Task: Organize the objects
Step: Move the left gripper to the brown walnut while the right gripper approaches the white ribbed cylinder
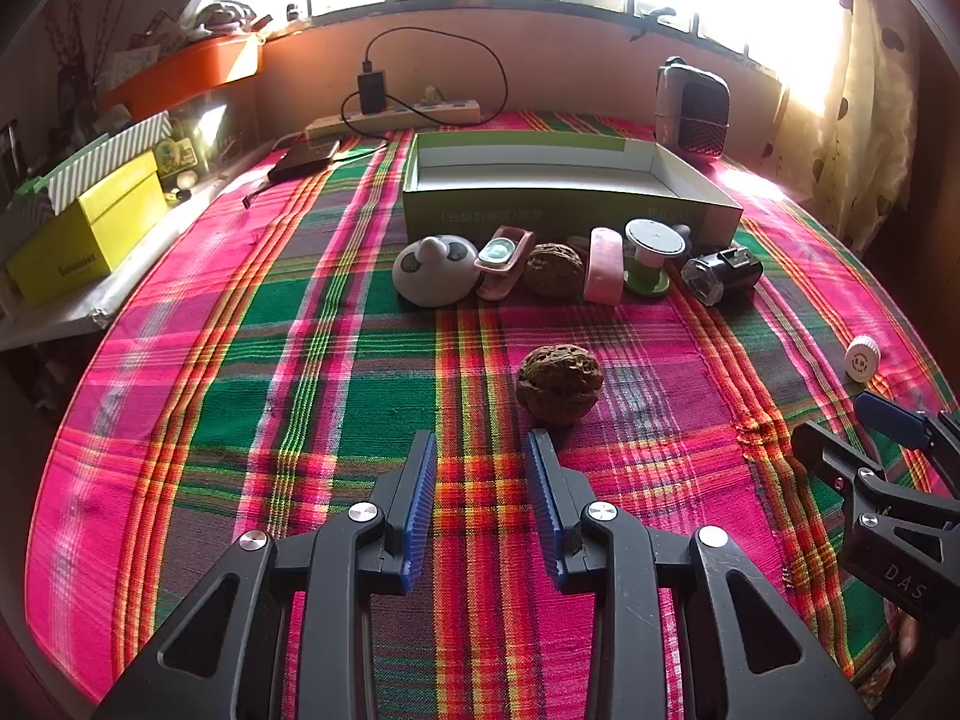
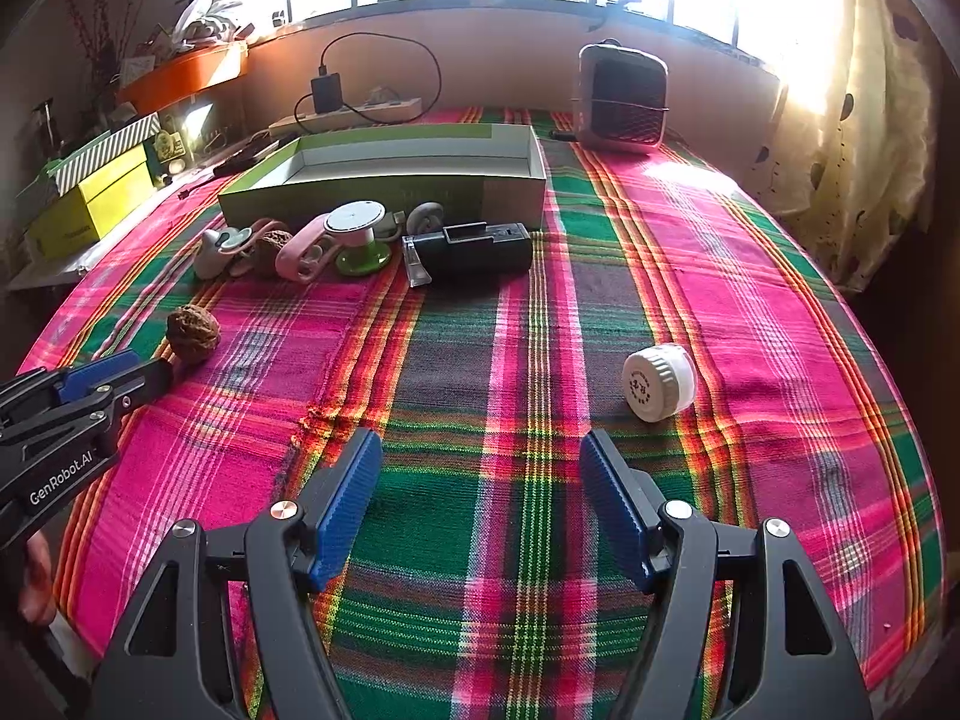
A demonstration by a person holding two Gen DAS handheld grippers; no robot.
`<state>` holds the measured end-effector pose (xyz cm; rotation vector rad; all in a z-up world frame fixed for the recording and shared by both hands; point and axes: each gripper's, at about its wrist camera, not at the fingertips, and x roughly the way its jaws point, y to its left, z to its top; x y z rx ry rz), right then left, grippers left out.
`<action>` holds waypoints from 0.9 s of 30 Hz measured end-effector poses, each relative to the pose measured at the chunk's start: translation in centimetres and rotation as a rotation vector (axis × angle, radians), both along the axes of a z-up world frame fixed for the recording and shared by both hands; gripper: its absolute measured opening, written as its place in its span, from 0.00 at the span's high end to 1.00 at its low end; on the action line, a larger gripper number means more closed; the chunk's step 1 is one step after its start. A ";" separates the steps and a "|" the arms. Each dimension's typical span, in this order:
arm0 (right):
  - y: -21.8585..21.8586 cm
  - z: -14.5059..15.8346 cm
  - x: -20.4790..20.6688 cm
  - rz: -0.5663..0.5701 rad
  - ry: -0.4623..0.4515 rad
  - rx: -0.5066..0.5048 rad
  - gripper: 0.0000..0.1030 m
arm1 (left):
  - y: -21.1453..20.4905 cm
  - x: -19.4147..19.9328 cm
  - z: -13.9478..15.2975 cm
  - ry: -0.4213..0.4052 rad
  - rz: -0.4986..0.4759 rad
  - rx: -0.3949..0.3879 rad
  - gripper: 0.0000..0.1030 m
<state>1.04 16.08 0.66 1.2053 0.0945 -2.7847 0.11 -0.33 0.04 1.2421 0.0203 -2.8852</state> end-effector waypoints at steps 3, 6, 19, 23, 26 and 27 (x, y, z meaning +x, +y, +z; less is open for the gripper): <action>0.1 0.0 0.1 0.006 -0.001 -0.002 0.33 | 0.0 0.0 0.0 0.000 0.000 -0.004 0.72; 0.1 -0.1 0.2 0.011 0.003 -0.002 0.33 | 0.0 0.0 0.0 0.000 -0.002 -0.005 0.72; 0.9 -0.1 0.9 0.047 0.006 -0.008 0.33 | -0.3 0.3 -0.1 -0.001 -0.017 0.007 0.72; 1.9 -0.1 1.4 0.039 0.008 -0.010 0.33 | -0.6 0.8 -0.1 0.000 -0.056 0.023 0.72; 3.1 0.1 1.7 0.010 0.010 -0.015 0.33 | -0.8 0.9 -0.1 -0.003 -0.079 0.043 0.72; 3.6 0.1 1.7 -0.003 0.011 -0.015 0.33 | -0.8 0.9 -0.1 -0.005 -0.082 0.044 0.72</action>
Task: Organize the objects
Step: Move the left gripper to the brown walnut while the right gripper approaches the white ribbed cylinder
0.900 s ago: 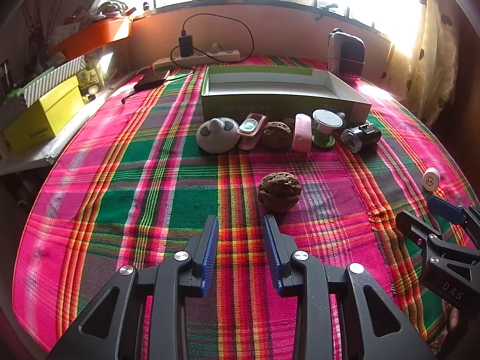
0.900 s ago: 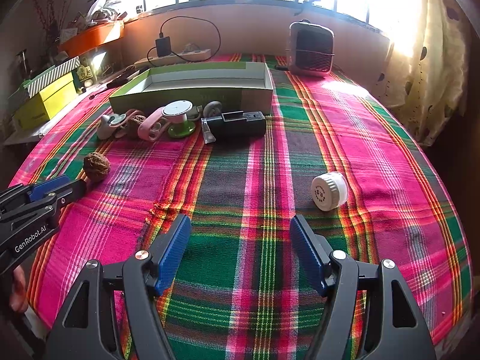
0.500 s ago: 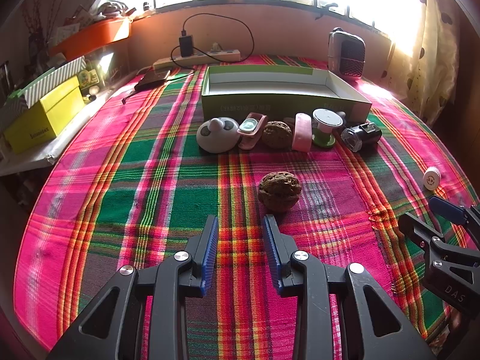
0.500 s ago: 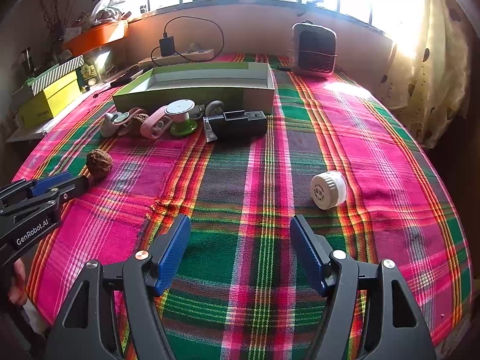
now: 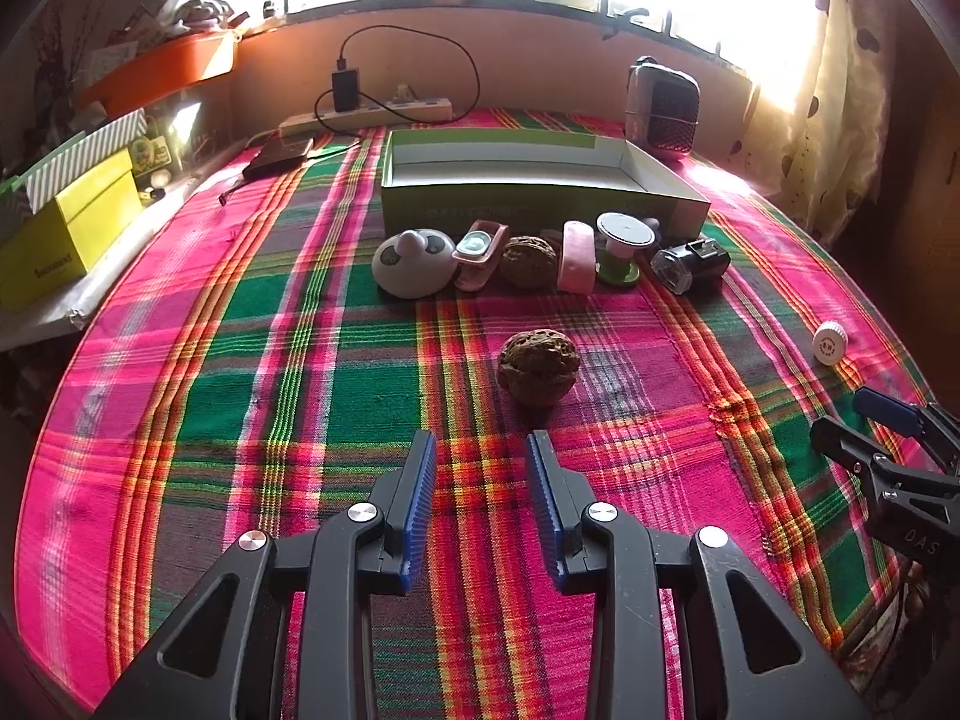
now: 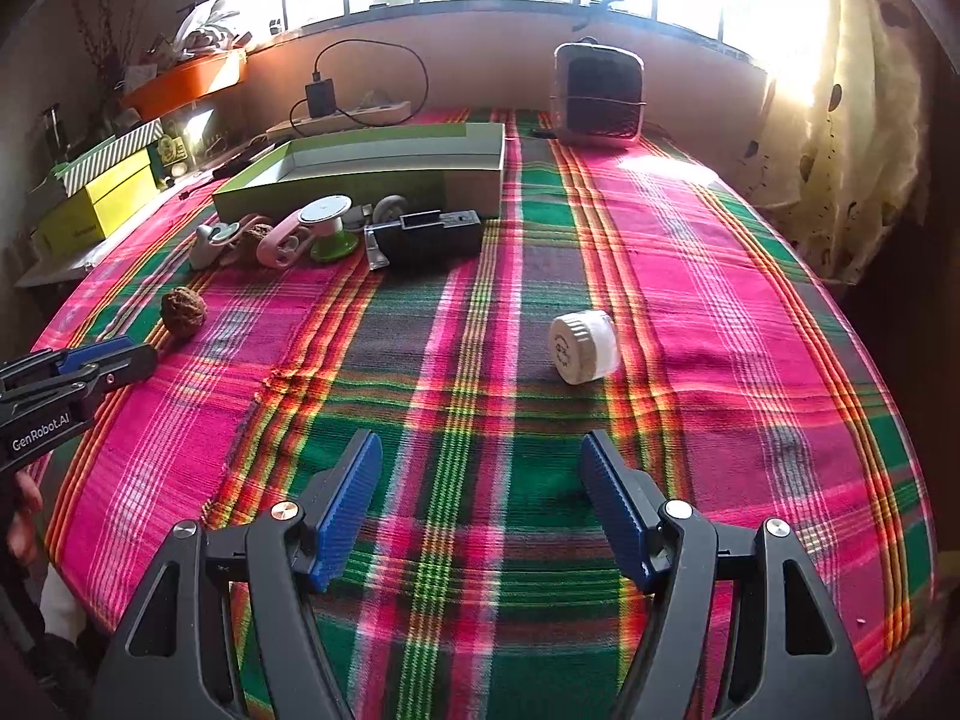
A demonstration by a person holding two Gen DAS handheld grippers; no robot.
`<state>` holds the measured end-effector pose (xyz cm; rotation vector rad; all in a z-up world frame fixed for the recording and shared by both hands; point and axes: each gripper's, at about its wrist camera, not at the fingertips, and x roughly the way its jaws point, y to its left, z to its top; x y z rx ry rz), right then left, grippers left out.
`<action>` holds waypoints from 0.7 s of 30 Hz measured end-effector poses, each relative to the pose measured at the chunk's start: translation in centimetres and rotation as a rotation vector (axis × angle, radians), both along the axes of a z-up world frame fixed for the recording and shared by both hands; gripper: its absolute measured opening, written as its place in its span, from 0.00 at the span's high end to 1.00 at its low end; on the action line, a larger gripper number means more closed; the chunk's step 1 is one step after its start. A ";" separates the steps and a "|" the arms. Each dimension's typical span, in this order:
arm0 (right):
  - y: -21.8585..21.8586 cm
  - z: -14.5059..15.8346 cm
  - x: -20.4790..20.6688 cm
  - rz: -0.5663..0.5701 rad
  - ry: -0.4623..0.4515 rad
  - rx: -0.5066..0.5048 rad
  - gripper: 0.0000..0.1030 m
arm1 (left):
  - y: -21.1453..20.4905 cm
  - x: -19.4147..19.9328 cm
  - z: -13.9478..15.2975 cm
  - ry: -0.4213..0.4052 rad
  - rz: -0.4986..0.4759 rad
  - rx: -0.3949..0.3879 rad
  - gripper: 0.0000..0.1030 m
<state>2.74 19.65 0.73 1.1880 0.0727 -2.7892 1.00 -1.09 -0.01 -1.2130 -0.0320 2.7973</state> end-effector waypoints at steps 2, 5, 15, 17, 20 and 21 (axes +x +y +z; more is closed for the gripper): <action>1.0 0.0 -0.2 -0.027 -0.002 0.002 0.33 | 0.1 -0.2 0.1 -0.005 -0.014 0.008 0.67; 2.2 0.1 -1.0 -0.066 -0.012 -0.001 0.33 | 0.7 -0.4 0.1 -0.007 -0.060 0.007 0.64; 3.2 0.1 -3.9 -0.039 -0.029 0.021 0.33 | 1.4 -2.7 0.3 -0.020 -0.057 0.006 0.63; 3.3 0.0 -4.3 -0.033 -0.031 0.018 0.33 | 1.5 -3.1 0.3 -0.020 -0.055 0.001 0.63; 3.3 0.0 -4.9 -0.029 -0.032 0.018 0.33 | 1.6 -3.6 0.3 -0.019 -0.053 -0.005 0.63; 3.3 0.0 -5.0 -0.025 -0.033 0.018 0.33 | 1.6 -3.7 0.3 -0.018 -0.052 -0.005 0.63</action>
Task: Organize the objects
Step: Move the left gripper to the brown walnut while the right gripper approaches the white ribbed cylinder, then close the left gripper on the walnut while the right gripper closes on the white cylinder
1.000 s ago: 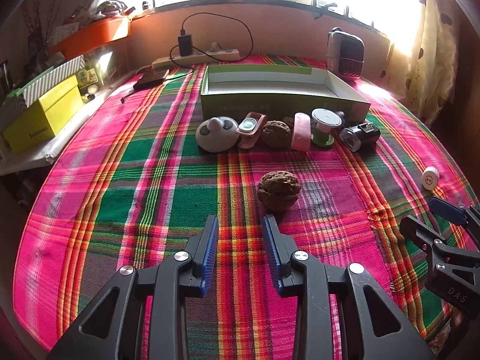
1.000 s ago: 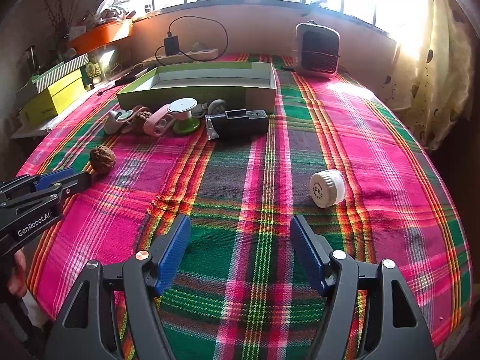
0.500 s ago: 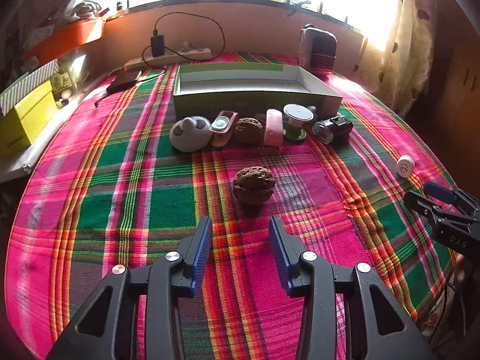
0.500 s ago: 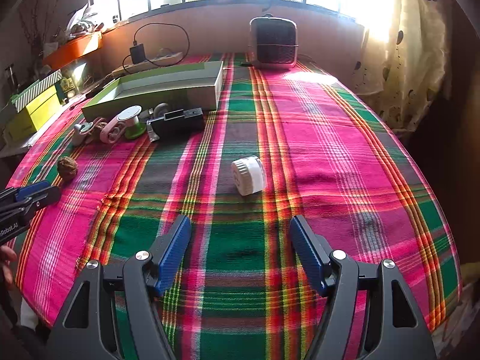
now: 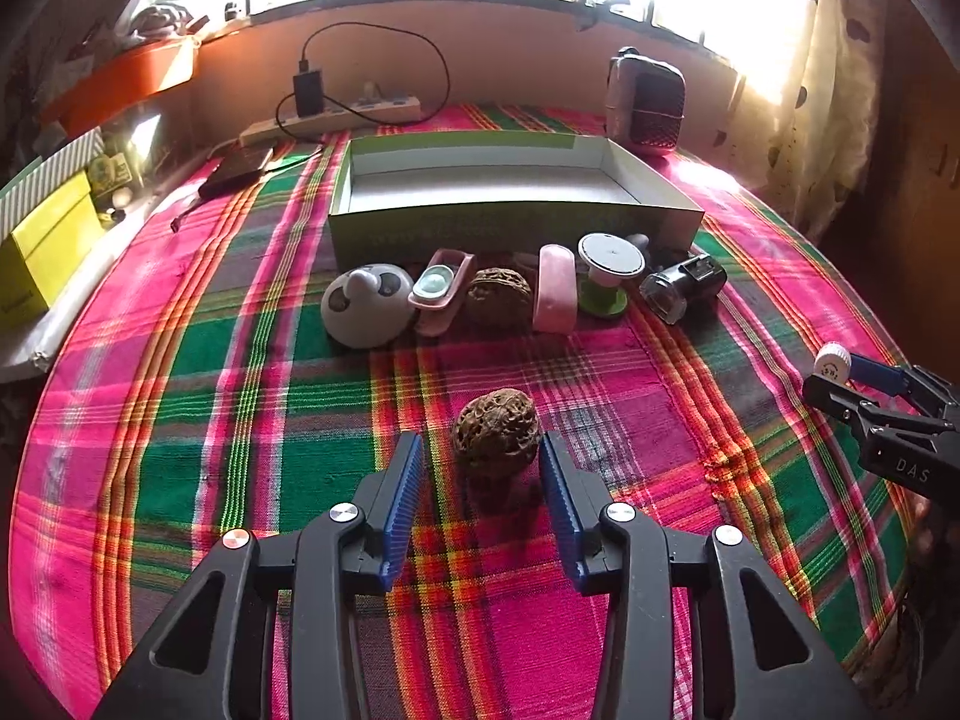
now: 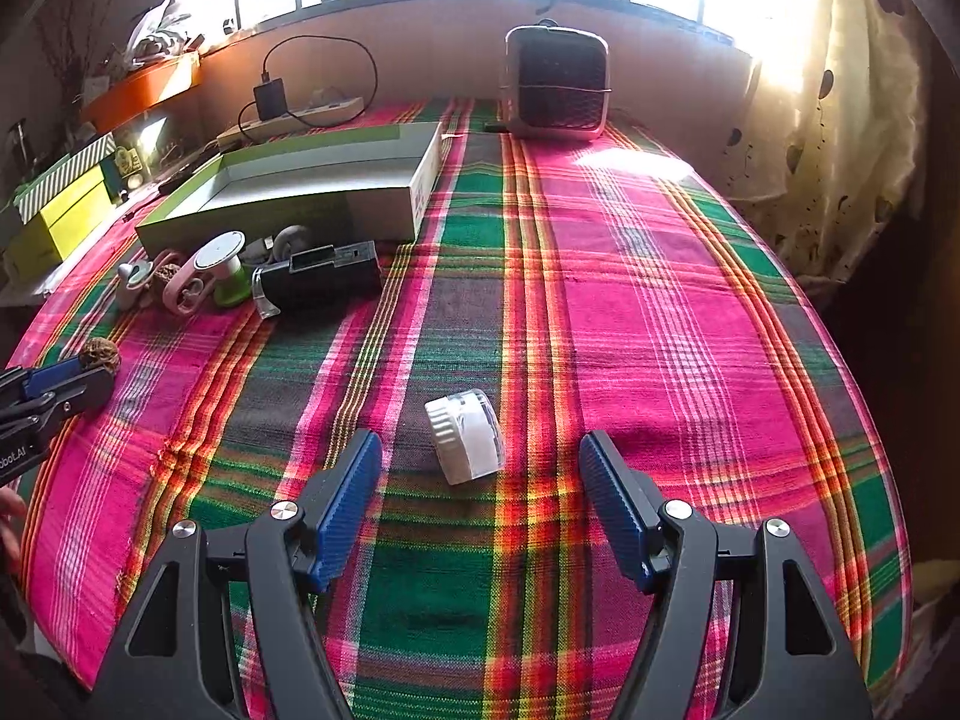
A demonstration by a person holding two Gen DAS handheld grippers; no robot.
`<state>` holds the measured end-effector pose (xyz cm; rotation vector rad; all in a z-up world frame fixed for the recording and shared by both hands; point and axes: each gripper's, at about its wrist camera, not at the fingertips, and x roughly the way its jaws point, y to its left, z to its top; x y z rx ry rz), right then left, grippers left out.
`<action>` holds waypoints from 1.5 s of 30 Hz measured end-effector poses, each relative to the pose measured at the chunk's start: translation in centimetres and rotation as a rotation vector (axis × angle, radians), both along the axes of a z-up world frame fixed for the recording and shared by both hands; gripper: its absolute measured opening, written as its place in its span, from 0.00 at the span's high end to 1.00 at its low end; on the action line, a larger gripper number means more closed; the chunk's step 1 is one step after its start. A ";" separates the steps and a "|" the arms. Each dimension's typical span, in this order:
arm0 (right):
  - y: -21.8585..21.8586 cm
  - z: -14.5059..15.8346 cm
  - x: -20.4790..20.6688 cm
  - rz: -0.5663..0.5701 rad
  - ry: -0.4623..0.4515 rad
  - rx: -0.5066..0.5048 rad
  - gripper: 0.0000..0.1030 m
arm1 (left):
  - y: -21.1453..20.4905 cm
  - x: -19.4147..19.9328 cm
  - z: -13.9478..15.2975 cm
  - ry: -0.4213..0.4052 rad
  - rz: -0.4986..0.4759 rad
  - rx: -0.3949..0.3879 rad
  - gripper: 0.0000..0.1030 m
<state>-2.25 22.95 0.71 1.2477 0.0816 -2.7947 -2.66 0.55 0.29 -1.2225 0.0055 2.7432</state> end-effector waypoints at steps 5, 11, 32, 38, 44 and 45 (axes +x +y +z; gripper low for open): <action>0.1 0.0 0.0 0.005 0.001 -0.005 0.33 | 0.1 -0.5 0.0 -0.001 0.003 -0.001 0.63; 0.2 0.1 0.1 0.000 0.010 -0.009 0.45 | 0.1 -1.1 0.1 -0.008 0.008 0.007 0.63; 0.2 0.5 0.2 -0.009 0.009 -0.013 0.81 | 0.3 -1.2 0.1 -0.022 -0.005 0.023 0.74; -0.6 1.4 -0.2 0.018 0.024 -0.018 0.81 | 0.3 -1.4 1.0 -0.009 -0.013 0.029 0.74; -1.6 2.7 -1.6 0.048 0.041 -0.024 0.81 | -0.2 -2.5 2.2 0.003 -0.011 0.034 0.74; -1.7 2.9 -1.9 0.052 0.045 -0.028 0.81 | -0.3 -2.8 2.4 0.007 -0.011 0.036 0.74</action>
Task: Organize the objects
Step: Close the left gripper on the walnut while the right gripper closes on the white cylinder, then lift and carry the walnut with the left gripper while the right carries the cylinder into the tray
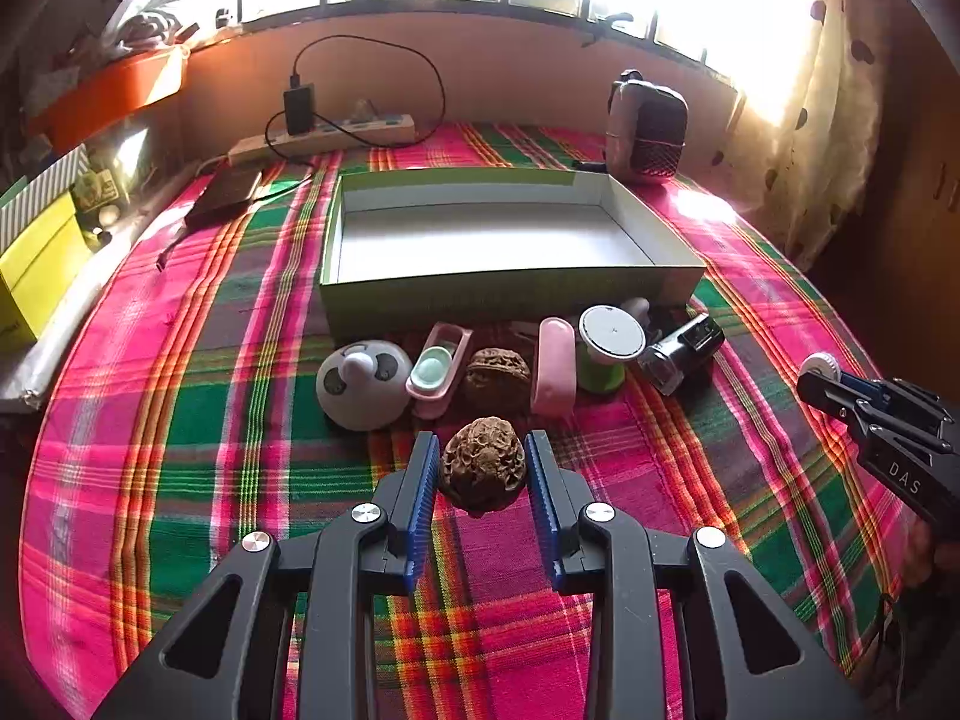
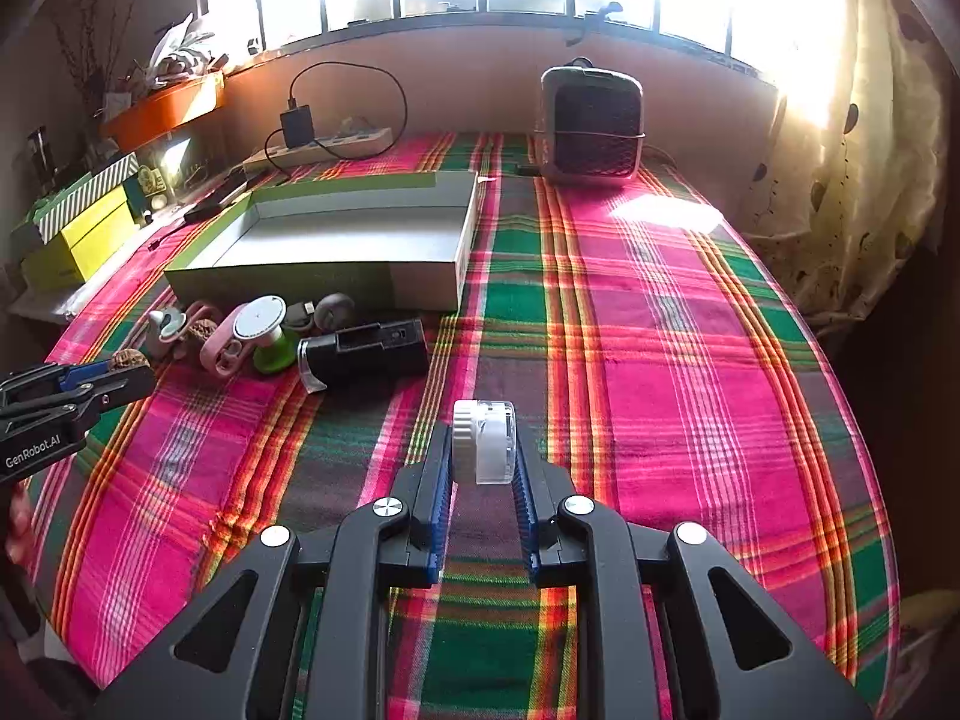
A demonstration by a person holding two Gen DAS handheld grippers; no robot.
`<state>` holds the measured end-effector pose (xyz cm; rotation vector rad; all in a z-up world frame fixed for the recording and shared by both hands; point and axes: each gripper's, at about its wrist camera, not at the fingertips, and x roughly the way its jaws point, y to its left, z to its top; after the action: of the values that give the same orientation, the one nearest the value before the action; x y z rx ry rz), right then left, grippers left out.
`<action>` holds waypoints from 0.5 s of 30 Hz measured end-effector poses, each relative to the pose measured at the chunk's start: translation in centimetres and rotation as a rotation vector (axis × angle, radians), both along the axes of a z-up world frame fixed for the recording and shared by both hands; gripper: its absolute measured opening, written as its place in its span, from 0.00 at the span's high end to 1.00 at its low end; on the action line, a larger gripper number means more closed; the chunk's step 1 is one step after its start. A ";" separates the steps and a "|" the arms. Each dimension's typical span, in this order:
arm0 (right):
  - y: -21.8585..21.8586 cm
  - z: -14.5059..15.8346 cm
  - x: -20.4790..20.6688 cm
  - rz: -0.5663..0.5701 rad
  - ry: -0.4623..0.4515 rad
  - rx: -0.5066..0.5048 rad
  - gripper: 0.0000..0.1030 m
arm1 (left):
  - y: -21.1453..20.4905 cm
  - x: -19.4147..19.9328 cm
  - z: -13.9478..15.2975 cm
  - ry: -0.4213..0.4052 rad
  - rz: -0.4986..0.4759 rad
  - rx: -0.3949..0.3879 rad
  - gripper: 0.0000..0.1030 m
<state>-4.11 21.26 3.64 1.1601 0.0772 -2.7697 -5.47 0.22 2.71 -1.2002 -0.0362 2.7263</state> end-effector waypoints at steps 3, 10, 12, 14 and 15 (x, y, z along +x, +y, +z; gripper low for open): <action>-0.6 0.9 -1.0 0.015 0.013 -0.004 0.81 | -0.2 -1.1 0.6 0.001 -0.003 0.007 0.74; -2.5 2.7 -4.4 0.069 0.036 -0.021 0.81 | -0.9 -4.5 1.8 -0.004 -0.011 0.030 0.74; -3.2 2.9 -5.5 0.085 0.036 -0.022 0.81 | -1.1 -5.5 2.0 -0.007 -0.003 0.030 0.74; -3.9 3.0 -6.6 0.098 0.031 -0.028 0.81 | -1.4 -6.5 2.2 -0.005 0.004 0.031 0.74; -4.3 3.1 -7.1 0.102 0.031 -0.028 0.81 | -1.5 -7.0 2.2 -0.005 0.007 0.031 0.74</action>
<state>-11.25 17.00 6.73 1.0755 0.0972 -2.6913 -12.44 -1.28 4.94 -1.2009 -0.0829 2.7180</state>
